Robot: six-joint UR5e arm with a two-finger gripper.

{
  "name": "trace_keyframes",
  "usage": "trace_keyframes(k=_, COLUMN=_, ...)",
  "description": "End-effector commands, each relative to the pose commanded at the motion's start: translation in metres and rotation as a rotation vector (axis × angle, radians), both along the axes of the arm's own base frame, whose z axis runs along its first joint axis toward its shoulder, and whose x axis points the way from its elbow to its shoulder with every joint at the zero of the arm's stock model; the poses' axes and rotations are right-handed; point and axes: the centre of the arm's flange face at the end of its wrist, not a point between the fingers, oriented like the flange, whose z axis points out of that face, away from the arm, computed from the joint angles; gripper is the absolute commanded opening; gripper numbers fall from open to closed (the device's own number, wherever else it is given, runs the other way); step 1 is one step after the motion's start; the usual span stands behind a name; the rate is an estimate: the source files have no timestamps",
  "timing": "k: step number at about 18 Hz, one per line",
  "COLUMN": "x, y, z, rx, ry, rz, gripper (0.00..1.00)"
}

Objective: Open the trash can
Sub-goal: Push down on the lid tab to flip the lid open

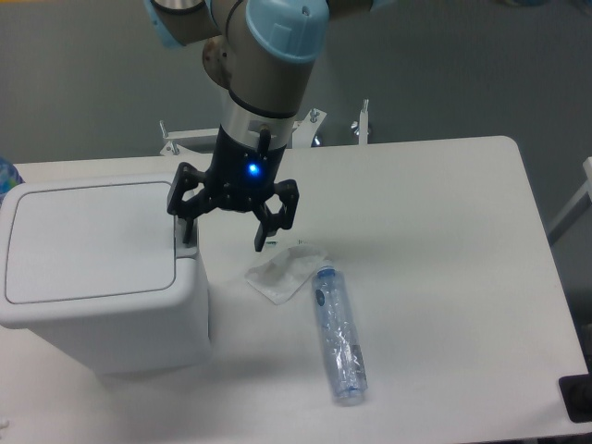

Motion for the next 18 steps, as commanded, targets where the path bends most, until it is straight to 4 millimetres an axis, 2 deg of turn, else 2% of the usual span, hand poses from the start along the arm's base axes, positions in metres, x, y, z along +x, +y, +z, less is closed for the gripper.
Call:
trace_keyframes(k=16, x=-0.0003, y=0.0003, z=-0.0045, rx=0.006, ry=0.006, rz=-0.001, gripper=1.0)
trace_keyframes(k=18, x=-0.0008, y=0.0008, z=-0.0003, rx=0.019, ry=0.019, rz=0.001, gripper=1.0)
